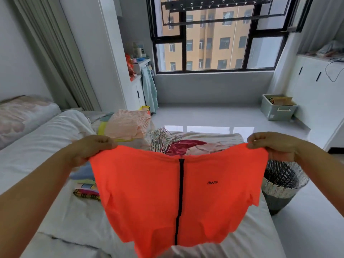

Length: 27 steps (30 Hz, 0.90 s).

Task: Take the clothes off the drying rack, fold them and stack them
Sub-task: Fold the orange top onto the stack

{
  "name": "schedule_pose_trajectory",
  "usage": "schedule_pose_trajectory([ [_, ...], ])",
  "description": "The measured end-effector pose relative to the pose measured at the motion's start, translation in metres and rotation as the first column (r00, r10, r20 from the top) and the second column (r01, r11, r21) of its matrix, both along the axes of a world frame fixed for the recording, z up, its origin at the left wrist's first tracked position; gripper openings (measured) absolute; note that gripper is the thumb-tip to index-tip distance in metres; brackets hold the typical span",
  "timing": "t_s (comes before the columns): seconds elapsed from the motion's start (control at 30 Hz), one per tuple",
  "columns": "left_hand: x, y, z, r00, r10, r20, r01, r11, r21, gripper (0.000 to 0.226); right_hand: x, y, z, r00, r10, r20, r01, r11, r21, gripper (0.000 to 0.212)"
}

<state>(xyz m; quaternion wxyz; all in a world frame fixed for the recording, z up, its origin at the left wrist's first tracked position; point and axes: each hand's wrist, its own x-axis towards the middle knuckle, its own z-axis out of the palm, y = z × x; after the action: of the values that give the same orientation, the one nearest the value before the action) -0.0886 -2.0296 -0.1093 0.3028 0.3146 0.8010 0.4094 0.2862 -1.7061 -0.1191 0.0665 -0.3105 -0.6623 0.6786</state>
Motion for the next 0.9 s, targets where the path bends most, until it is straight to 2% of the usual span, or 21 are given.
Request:
schedule_pose_trajectory([
  [0.1, -0.011, 0.018, -0.014, 0.994, 0.061, 0.093, -0.071, 0.990, 0.118, 0.016, -0.019, 0.015, -0.014, 0.993, -0.095, -0.075, 0.090, 0.994, -0.061, 0.030],
  [0.17, -0.022, 0.037, -0.031, 0.982, 0.105, 0.157, -0.133, 0.974, 0.181, 0.025, -0.035, 0.028, -0.030, 0.988, -0.145, -0.046, 0.142, 0.988, -0.066, 0.012],
  [0.2, -0.027, 0.048, -0.041, 0.979, 0.132, 0.155, -0.161, 0.968, 0.191, 0.026, -0.044, 0.036, -0.040, 0.984, -0.176, -0.032, 0.174, 0.983, -0.055, 0.010],
  [0.4, -0.075, 0.128, -0.076, 0.986, 0.168, 0.009, -0.167, 0.976, 0.142, 0.025, -0.093, 0.088, -0.060, 0.911, -0.412, -0.016, 0.412, 0.910, 0.036, 0.015],
  [0.5, -0.107, 0.174, -0.067, 0.984, 0.173, -0.051, -0.160, 0.968, 0.191, 0.023, -0.125, 0.127, -0.047, 0.873, -0.483, -0.064, 0.486, 0.873, 0.048, 0.016],
  [0.57, -0.128, 0.205, -0.056, 0.982, 0.174, -0.068, -0.153, 0.958, 0.242, 0.023, -0.146, 0.157, -0.034, 0.870, -0.482, -0.099, 0.488, 0.872, 0.045, 0.024],
  [0.67, -0.156, 0.247, -0.036, 0.982, 0.176, -0.071, -0.146, 0.940, 0.307, 0.022, -0.170, 0.198, -0.016, 0.847, -0.504, -0.169, 0.515, 0.857, 0.022, 0.035],
  [0.9, -0.181, 0.297, -0.014, 0.983, 0.169, 0.068, -0.181, 0.868, 0.462, 0.020, -0.190, 0.235, 0.001, 0.793, -0.497, -0.354, 0.544, 0.838, 0.041, 0.029],
])
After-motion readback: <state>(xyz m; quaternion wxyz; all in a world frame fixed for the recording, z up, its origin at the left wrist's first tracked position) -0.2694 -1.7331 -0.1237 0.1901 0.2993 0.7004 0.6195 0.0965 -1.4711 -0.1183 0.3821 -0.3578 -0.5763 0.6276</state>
